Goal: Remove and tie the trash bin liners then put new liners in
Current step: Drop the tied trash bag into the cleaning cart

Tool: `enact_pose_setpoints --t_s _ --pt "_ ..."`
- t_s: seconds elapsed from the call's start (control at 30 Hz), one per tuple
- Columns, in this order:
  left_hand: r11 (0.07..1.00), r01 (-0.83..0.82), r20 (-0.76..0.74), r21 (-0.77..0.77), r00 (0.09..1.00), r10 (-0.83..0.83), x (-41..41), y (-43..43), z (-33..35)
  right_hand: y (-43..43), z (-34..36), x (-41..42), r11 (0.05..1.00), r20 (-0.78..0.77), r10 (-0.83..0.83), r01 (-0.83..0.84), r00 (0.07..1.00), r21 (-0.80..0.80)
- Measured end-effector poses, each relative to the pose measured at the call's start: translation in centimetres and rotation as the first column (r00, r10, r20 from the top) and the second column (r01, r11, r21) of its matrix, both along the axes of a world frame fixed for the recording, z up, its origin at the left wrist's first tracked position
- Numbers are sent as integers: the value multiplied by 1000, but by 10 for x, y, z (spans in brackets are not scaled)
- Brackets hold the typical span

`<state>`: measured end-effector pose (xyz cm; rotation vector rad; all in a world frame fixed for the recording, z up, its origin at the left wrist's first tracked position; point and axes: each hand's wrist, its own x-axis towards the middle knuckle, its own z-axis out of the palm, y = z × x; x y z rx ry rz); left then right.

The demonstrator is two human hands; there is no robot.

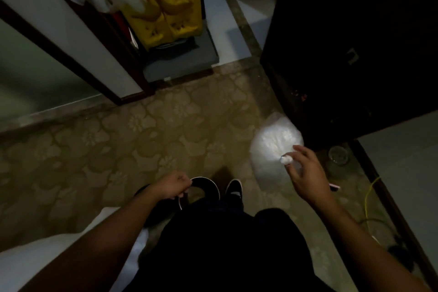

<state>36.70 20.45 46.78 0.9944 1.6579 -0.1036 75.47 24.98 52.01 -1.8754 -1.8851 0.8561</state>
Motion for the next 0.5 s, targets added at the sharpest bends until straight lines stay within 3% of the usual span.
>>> enact_pose_setpoints --t_s 0.3,0.5 --pt "984 -73 173 162 984 45 103 193 48 121 -1 102 996 122 -71 78 990 -48" --pt "963 -163 128 214 982 138 138 294 55 218 -30 146 985 136 -12 34 991 -168"
